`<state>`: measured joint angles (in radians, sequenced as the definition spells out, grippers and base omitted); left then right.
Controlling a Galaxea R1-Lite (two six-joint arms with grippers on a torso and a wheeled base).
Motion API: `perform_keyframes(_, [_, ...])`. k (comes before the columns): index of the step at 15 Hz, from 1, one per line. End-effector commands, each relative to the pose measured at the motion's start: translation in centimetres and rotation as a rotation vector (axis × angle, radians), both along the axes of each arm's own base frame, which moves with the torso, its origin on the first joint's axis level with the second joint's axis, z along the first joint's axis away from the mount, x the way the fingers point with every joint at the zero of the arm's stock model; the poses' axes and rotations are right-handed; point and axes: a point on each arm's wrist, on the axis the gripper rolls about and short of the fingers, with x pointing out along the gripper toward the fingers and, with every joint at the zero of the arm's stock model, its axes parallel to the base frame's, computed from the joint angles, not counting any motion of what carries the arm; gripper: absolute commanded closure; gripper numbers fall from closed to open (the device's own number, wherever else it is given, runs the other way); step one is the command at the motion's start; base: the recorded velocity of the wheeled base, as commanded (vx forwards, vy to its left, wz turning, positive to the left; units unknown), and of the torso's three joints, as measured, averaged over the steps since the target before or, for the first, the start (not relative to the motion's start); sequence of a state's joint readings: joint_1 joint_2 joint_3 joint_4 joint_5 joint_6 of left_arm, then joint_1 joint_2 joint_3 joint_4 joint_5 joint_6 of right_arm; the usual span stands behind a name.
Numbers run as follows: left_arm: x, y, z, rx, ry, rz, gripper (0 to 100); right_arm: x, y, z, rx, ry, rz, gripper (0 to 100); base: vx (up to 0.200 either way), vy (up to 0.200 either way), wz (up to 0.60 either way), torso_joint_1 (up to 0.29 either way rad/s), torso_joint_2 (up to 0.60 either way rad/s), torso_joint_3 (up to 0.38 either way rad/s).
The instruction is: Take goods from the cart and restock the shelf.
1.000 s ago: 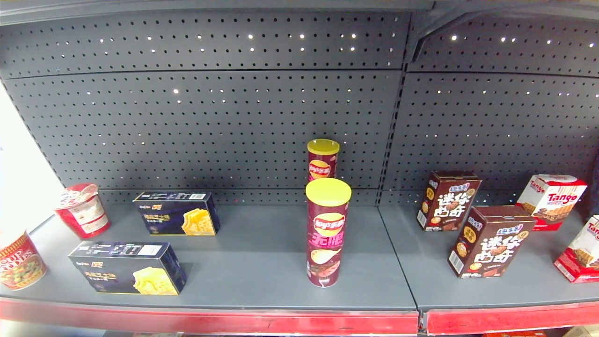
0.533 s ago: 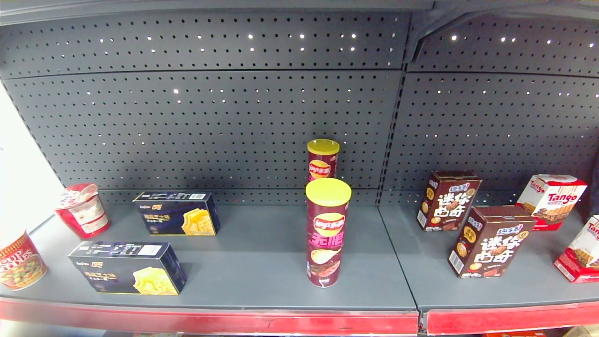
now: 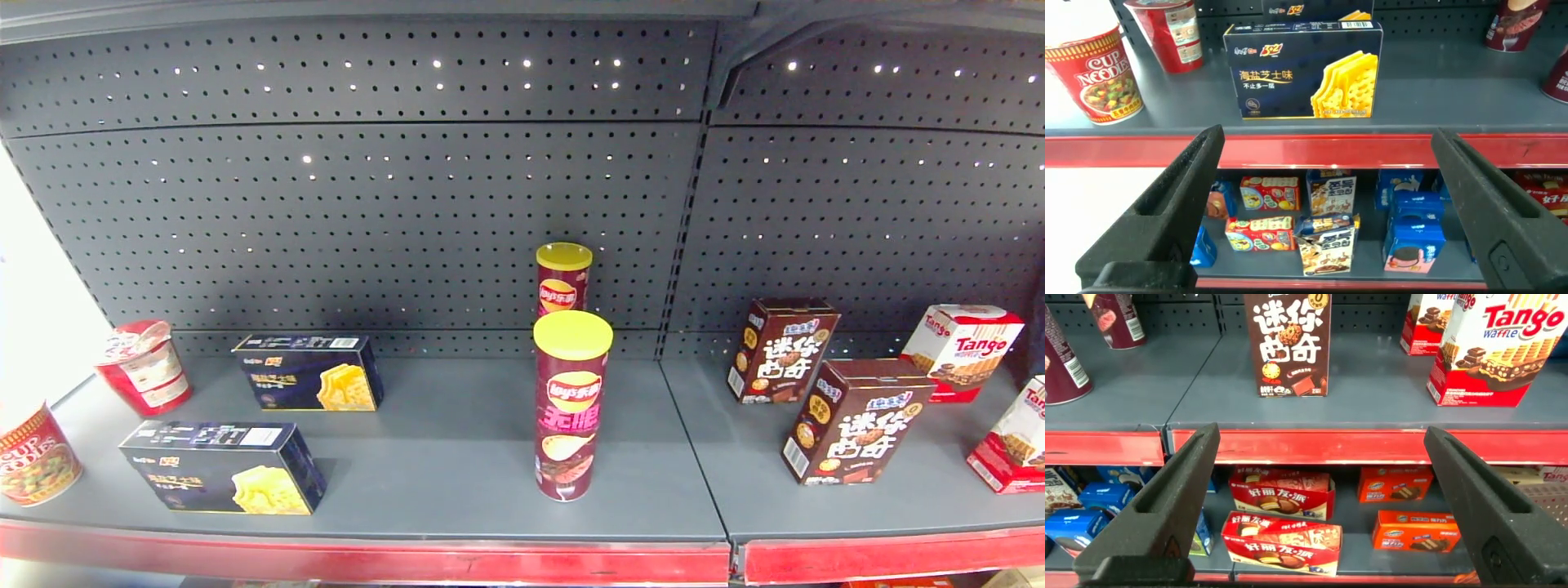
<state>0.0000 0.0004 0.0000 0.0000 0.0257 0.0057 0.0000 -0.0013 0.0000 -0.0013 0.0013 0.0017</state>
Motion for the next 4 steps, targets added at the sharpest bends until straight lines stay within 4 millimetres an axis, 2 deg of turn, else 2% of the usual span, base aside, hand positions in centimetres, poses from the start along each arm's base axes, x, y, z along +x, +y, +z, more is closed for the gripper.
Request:
perform_keyframes(1, [0.0, 0.0, 0.0, 0.0, 0.0, 0.0, 0, 0.01, 0.0, 0.01, 0.0, 0.001, 0.0, 0, 0.0, 0.0, 0.0, 0.0, 0.0, 0.0])
perform_keyframes(4, [0.0, 0.0, 0.0, 0.0, 0.0, 0.0, 0, 0.01, 0.0, 0.01, 0.0, 0.001, 0.0, 0, 0.0, 0.0, 0.0, 0.0, 0.0, 0.0])
